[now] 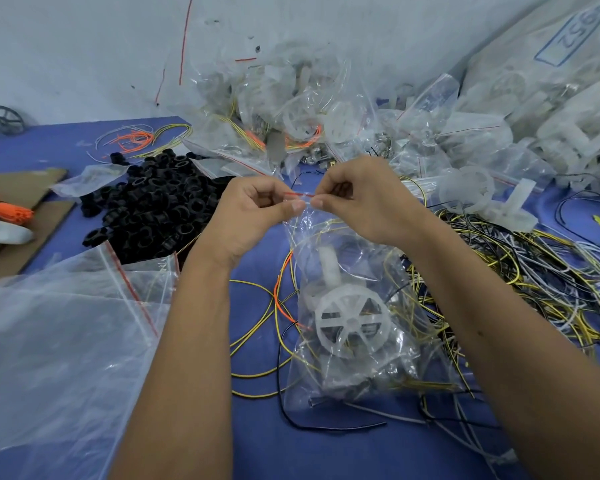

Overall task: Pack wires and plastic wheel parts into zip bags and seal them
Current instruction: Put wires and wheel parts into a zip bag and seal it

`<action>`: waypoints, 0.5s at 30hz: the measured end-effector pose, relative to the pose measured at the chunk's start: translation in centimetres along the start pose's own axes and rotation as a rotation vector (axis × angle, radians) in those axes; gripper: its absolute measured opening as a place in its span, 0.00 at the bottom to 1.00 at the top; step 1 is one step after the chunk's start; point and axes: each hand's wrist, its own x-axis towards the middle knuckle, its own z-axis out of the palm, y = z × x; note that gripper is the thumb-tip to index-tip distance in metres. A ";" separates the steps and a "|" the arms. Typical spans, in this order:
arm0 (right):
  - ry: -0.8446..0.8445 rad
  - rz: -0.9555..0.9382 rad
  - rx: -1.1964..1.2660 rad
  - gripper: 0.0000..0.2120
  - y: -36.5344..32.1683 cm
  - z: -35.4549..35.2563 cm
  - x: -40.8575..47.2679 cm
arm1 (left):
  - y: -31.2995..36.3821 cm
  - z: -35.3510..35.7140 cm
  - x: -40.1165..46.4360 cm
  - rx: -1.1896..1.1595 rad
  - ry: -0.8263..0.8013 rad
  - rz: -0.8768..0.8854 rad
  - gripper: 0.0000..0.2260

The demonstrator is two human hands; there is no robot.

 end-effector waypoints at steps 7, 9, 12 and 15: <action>-0.040 0.019 0.006 0.05 0.6 -0.7 -0.4 | -0.4 0.4 0.3 0.027 -0.032 -0.043 0.06; -0.040 0.010 0.004 0.05 0.5 -0.6 -0.5 | -0.5 0.7 0.3 0.016 -0.037 -0.045 0.06; -0.021 0.001 -0.003 0.04 0.5 -0.6 -0.5 | -0.4 1.0 0.4 0.017 -0.032 -0.004 0.08; -0.024 0.008 0.004 0.04 0.6 -0.5 -0.6 | -0.3 1.0 0.5 0.018 -0.044 0.002 0.09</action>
